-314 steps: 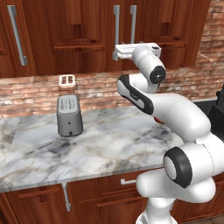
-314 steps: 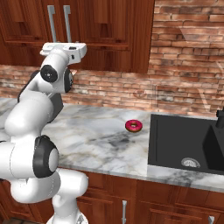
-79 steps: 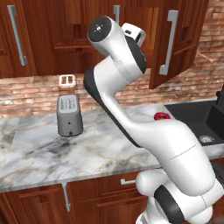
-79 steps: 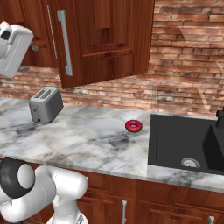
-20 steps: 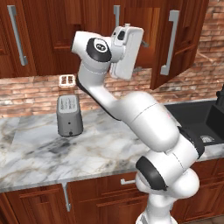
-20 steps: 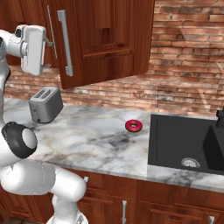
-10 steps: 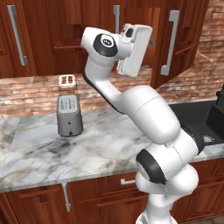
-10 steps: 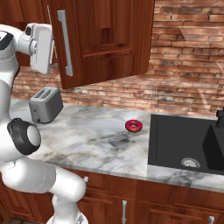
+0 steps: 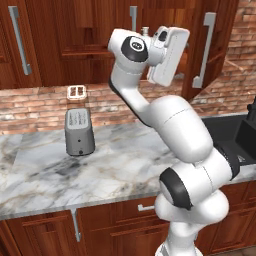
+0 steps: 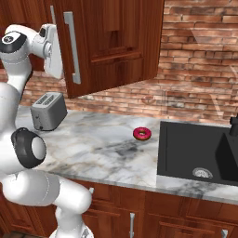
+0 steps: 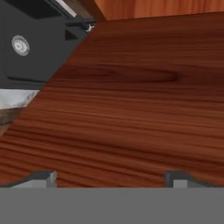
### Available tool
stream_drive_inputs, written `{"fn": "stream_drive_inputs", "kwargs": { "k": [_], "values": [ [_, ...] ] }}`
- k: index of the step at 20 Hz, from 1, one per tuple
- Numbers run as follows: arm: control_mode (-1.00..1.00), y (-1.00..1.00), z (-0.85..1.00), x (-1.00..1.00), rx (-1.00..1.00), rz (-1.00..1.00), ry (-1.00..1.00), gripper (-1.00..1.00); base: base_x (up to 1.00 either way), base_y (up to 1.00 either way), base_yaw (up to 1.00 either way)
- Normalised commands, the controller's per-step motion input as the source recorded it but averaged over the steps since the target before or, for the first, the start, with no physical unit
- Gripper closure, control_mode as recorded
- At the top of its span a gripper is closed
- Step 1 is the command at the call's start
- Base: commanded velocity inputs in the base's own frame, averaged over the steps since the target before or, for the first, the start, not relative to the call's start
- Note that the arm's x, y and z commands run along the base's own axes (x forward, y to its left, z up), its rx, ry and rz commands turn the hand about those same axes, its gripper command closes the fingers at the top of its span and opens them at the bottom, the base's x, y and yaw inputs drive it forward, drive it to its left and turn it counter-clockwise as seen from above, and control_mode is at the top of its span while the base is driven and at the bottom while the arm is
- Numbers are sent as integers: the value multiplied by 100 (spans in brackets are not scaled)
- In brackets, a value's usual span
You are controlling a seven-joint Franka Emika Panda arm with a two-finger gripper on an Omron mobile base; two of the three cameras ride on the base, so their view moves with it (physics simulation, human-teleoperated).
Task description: Pick the sponge and soap dispenser from the cabinet and place them on the counter.
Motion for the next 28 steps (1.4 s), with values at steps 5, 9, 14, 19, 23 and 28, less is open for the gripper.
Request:
{"fn": "stream_drive_inputs", "kwargs": {
  "k": [5, 9, 14, 19, 23, 28],
  "values": [
    [-100, -65, 0, -36, 0, -3, -7, -100, 0, 0, 0],
    [-100, -78, 0, -39, 0, 0, -8, -100, 0, 0, 0],
    [-100, -67, 0, -33, 1, 0, -7, -100, 0, 0, 0],
    [-100, -66, 0, -27, 2, 0, -6, -100, 0, 0, 0],
    [-100, -69, 0, -22, 3, 0, -6, -100, 0, 0, 0],
    [-100, -62, 0, -9, 5, 0, -4, -100, 0, 0, 0]
  ]
}}
